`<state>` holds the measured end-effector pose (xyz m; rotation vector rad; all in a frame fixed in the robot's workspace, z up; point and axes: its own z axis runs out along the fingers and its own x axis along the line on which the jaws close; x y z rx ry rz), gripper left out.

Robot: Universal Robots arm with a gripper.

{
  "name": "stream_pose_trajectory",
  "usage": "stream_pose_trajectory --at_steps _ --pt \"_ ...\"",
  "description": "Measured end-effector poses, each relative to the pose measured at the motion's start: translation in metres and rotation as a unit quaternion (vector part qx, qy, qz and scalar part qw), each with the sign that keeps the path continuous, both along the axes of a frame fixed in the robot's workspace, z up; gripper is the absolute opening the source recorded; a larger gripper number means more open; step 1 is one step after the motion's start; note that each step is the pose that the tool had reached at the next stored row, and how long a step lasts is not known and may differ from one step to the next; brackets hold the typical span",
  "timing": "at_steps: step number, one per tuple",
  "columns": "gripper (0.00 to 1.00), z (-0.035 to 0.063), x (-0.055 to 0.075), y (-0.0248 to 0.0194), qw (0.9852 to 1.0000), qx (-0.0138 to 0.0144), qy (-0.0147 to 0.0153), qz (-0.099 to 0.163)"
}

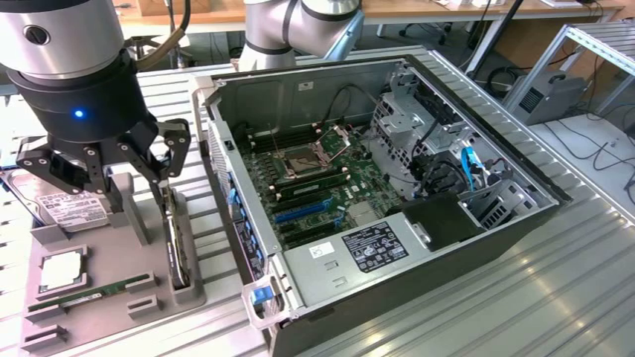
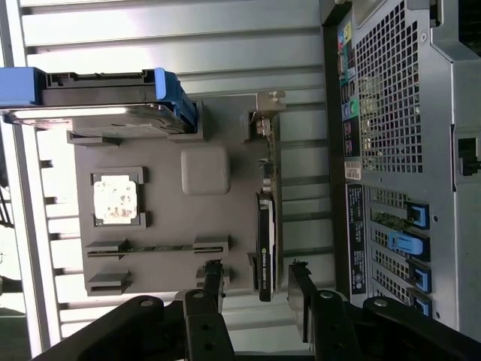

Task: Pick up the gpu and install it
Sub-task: 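Pick up the gpu and move the gpu toward the slot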

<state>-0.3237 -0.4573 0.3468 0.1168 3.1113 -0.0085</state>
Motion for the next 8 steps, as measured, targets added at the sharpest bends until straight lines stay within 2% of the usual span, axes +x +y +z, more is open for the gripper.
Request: stream_pose_trajectory --at_steps 8 --pt "0.48 -0.0016 0.0 0.0 1.0 0.0 0.0 0.0"
